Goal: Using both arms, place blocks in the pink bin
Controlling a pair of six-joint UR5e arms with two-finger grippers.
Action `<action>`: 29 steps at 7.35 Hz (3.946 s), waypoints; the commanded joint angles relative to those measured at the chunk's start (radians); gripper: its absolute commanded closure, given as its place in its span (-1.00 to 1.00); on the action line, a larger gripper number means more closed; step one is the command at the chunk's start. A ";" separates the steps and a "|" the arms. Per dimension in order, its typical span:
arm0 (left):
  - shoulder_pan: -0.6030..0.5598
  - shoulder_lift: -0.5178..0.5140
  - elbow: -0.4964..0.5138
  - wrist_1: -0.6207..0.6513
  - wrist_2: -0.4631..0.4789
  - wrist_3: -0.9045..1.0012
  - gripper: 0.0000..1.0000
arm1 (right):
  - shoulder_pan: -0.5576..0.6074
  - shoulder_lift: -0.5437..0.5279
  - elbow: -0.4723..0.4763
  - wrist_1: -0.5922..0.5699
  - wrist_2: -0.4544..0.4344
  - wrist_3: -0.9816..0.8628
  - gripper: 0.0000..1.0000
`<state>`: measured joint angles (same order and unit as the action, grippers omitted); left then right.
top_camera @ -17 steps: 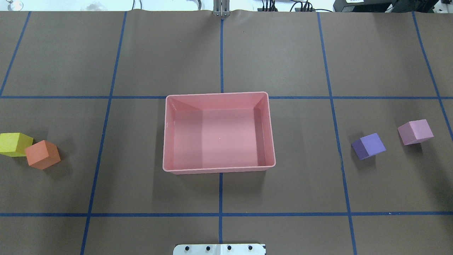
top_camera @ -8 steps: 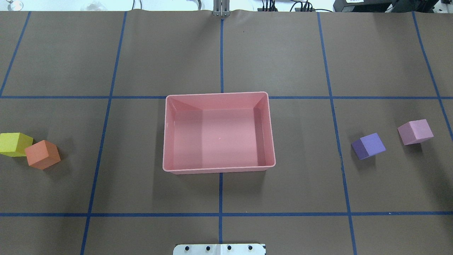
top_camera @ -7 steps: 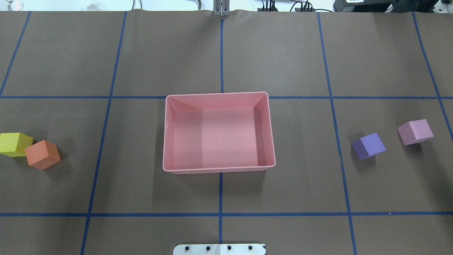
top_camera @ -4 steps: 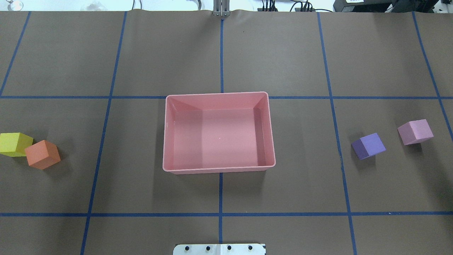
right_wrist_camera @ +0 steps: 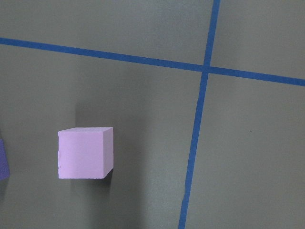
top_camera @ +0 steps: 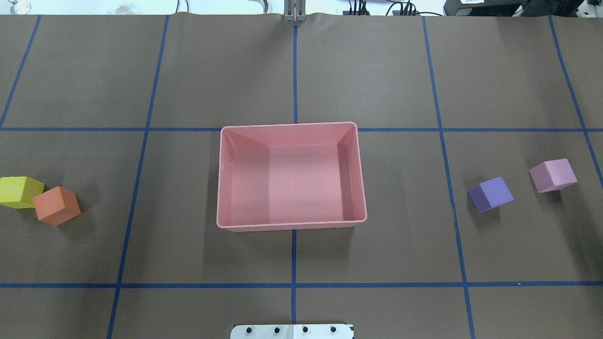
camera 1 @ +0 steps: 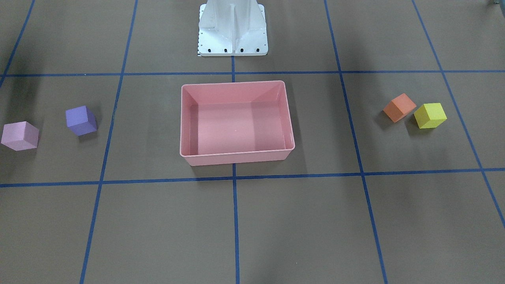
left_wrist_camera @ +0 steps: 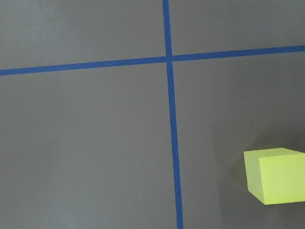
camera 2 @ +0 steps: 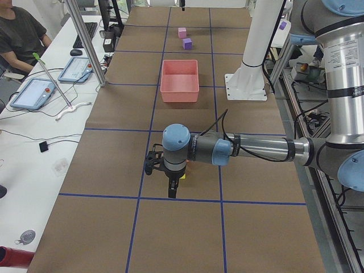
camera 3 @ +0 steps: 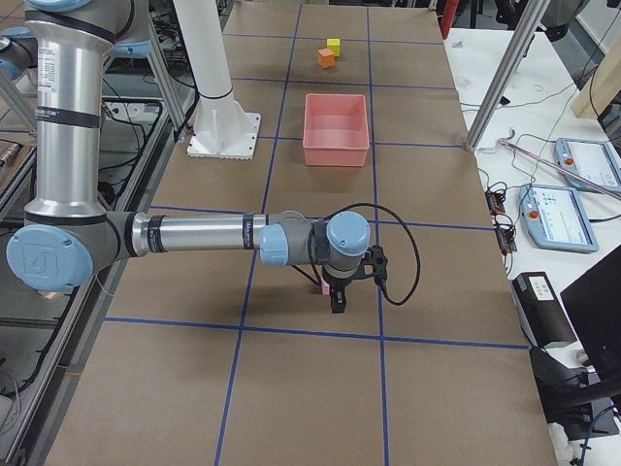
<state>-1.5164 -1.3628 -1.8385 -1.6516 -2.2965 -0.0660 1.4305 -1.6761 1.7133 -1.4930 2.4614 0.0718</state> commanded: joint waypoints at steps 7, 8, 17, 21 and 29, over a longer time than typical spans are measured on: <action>-0.021 0.004 -0.027 0.000 0.009 0.000 -0.99 | -0.323 0.024 -0.099 0.318 -0.185 0.356 -0.99; -0.022 0.004 -0.028 0.000 0.011 0.000 -0.99 | -0.335 0.030 -0.100 0.318 -0.193 0.356 -0.99; 0.103 -0.015 -0.015 -0.049 -0.070 -0.302 -0.99 | -0.324 0.325 0.161 -0.012 -0.187 0.618 1.00; 0.274 -0.025 0.074 -0.294 -0.058 -0.570 -1.00 | -0.690 0.666 0.207 -0.159 -0.370 1.194 1.00; 0.456 -0.111 0.214 -0.422 0.020 -0.784 -0.99 | -0.912 0.710 0.074 0.014 -0.549 1.366 0.96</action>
<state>-1.0850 -1.4451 -1.6456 -2.0604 -2.2780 -0.8161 0.5207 -0.9660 1.7938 -1.4858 1.9138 1.4351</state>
